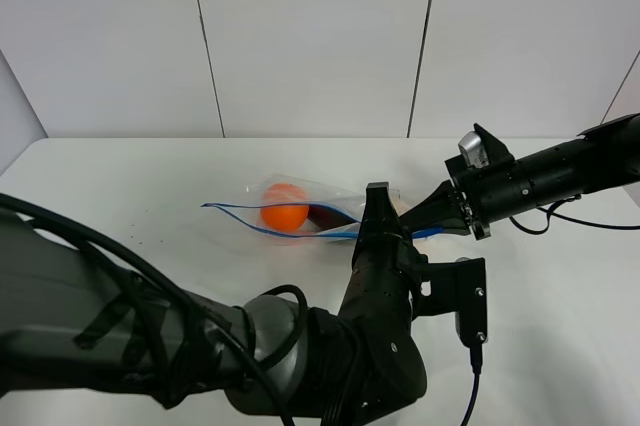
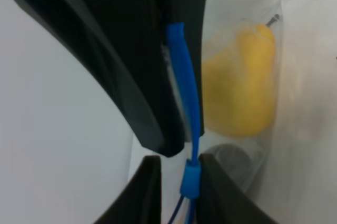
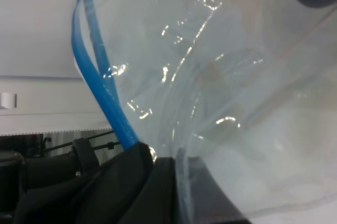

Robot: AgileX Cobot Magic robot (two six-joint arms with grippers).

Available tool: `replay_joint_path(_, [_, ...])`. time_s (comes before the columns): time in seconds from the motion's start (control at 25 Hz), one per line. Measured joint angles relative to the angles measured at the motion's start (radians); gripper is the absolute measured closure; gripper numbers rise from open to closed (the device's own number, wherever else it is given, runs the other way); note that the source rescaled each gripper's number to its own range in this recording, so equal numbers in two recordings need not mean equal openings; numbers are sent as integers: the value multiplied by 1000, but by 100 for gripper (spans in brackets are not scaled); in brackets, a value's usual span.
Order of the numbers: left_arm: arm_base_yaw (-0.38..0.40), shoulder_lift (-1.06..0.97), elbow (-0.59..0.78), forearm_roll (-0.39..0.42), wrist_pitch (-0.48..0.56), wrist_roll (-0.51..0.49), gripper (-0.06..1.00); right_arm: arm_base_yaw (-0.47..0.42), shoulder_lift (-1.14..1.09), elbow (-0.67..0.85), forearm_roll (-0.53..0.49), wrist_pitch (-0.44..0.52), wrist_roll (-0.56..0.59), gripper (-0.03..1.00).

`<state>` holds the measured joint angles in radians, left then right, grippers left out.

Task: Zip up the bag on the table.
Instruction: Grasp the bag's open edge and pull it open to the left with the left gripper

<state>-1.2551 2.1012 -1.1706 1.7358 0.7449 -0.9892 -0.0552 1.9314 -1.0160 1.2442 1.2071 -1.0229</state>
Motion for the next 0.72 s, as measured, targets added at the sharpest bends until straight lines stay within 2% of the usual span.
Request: replay_joint_path(0.72, [-31,0,0,-1,0,4,79,0,0,0,-7,1,1,97])
